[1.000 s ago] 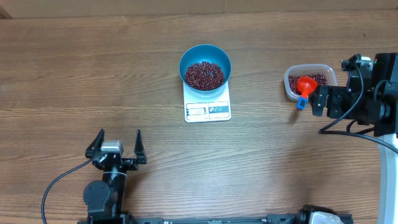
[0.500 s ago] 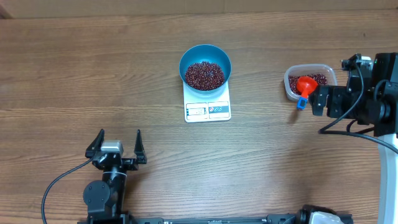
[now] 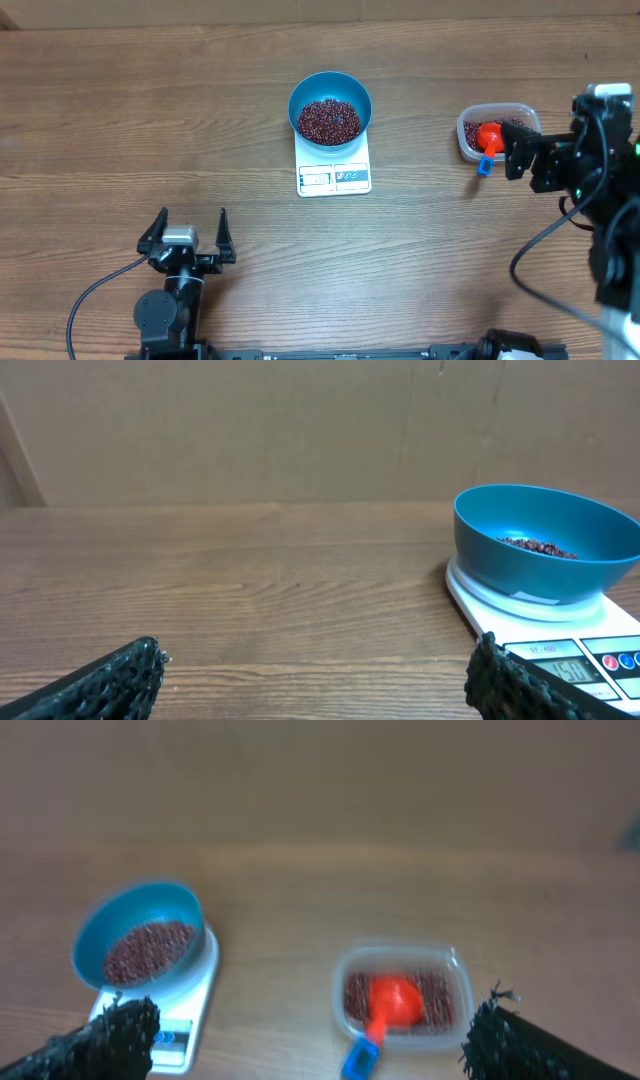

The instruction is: Scoop item into bowl and weigh 150g on scale

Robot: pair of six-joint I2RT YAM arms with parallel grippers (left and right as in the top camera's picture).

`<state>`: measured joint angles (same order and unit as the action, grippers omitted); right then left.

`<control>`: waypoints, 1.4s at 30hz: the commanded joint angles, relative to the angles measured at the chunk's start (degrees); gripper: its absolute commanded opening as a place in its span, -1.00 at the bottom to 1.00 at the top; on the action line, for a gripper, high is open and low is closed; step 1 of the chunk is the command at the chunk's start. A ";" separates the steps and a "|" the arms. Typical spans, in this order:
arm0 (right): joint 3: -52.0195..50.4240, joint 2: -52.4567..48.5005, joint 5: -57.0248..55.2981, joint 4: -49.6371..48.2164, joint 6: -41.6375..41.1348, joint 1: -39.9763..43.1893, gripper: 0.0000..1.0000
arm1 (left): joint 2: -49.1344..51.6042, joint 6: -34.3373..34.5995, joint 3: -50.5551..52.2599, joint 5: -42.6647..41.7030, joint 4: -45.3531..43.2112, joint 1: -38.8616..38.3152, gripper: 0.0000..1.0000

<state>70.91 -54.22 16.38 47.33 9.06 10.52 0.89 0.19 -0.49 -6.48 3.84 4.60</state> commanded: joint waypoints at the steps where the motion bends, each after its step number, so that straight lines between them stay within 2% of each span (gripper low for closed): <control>1: -7.69 4.79 6.54 -7.21 -0.02 0.00 1.00 | -0.66 -0.90 0.22 -0.46 0.09 0.15 0.99; 11: -28.04 15.82 12.24 -31.34 0.00 0.00 1.00 | -0.66 -0.87 0.22 -0.46 0.09 0.15 0.98; 27: -59.41 32.39 12.13 -61.53 -2.49 0.00 1.00 | -0.66 -0.87 0.22 -0.46 0.09 0.15 0.99; 36: -70.58 41.07 10.84 -65.81 -3.48 -0.02 1.00 | -0.66 -0.90 0.22 -0.46 0.09 0.15 0.99; 42: -70.47 45.27 8.24 -61.51 -3.48 -0.13 1.00 | -0.66 -0.90 0.22 -0.46 0.09 0.15 0.99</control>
<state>1.06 -10.68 26.52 -14.68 6.04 10.50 0.86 0.16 -0.49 -6.48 3.84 4.60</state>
